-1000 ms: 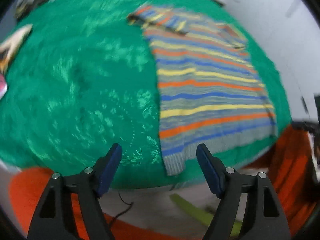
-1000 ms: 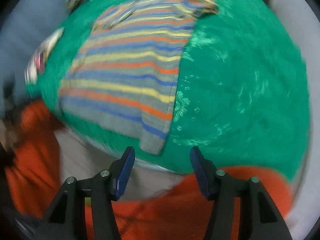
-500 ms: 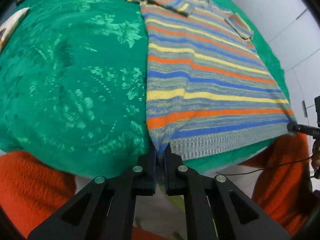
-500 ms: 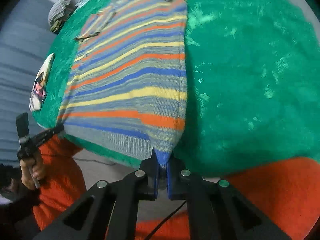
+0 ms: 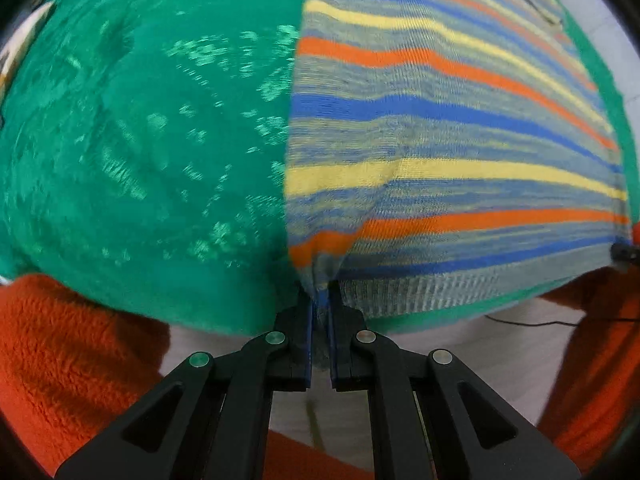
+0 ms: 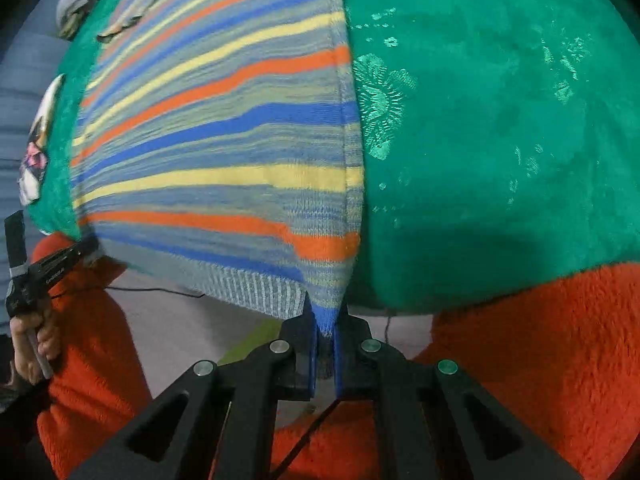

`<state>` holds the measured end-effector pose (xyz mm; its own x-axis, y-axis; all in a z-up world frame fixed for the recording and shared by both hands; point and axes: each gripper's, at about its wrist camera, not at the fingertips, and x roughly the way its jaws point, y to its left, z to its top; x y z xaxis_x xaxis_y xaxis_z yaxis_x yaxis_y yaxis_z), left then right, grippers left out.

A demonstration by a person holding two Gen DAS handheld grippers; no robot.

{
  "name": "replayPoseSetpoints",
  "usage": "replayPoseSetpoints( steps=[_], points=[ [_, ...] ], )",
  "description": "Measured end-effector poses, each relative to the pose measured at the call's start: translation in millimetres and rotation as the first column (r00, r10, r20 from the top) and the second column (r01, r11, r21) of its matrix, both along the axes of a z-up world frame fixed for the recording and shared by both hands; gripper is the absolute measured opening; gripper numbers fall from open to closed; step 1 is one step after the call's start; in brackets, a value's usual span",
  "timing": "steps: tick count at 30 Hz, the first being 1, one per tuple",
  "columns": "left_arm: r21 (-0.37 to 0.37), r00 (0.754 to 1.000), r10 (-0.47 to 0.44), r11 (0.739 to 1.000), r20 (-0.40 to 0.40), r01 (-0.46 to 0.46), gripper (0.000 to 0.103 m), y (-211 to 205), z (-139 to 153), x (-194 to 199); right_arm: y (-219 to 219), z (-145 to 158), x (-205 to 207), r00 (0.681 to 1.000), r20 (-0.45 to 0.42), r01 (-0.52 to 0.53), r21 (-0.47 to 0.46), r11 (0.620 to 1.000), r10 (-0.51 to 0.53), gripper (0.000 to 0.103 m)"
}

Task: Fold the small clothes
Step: 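Grasp the sweater hem corners with the left and right grippers, then pull the hem taut, lay it flat and open both grippers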

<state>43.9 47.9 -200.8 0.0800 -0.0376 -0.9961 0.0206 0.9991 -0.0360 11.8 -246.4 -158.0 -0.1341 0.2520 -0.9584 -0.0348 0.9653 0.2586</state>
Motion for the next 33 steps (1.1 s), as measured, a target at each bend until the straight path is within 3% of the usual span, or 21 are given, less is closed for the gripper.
replayPoseSetpoints(
  steps=[6, 10, 15, 19, 23, 26, 28, 31, 33],
  points=[
    [0.001, 1.0, 0.02, 1.0, 0.003, -0.02, 0.004, 0, 2, -6, 12, -3, 2, 1.0, -0.009, -0.014, -0.028, 1.0, 0.014, 0.005],
    [0.012, 0.998, 0.053, 0.999, -0.015, -0.053, 0.014, 9, 9, -14, 8, -5, 5, 1.0, -0.027, 0.012, -0.018, 1.0, -0.013, 0.006],
    [0.07, 0.998, 0.059, 0.996, 0.005, -0.059, 0.019, 29, 43, -39, -9, 22, 2, 0.999, -0.011, 0.033, -0.026, 0.999, -0.033, 0.023],
    [0.103, 0.987, 0.092, 0.989, 0.13, -0.106, 0.037, 58, 91, -45, -28, 71, 3, 0.989, 0.142, 0.046, -0.084, 0.995, -0.034, 0.024],
    [0.008, 0.954, 0.112, 0.993, 0.278, -0.118, 0.05, 59, 124, -19, -33, 105, 29, 0.946, 0.322, 0.063, -0.05, 0.997, -0.044, 0.024],
    [-0.025, 0.929, 0.06, 0.998, 0.364, -0.055, 0.062, 32, 121, 8, -12, 110, 55, 0.907, 0.419, 0.037, 0.024, 0.999, -0.043, 0.024],
    [-0.008, 0.924, 0.026, 1.0, 0.382, -0.025, 0.063, 15, 107, 18, 3, 99, 68, 0.889, 0.455, 0.02, 0.082, 0.996, -0.055, 0.024],
    [0.071, 0.942, -0.009, 0.997, 0.334, -0.015, 0.067, 12, 72, 27, 32, 67, 73, 0.904, 0.423, 0.002, 0.14, 0.99, -0.062, 0.024],
    [0.111, 0.963, 0.01, 0.993, 0.268, -0.042, 0.067, 14, 51, 21, 38, 44, 68, 0.923, 0.381, 0.01, 0.099, 0.995, -0.047, 0.024]
  ],
)
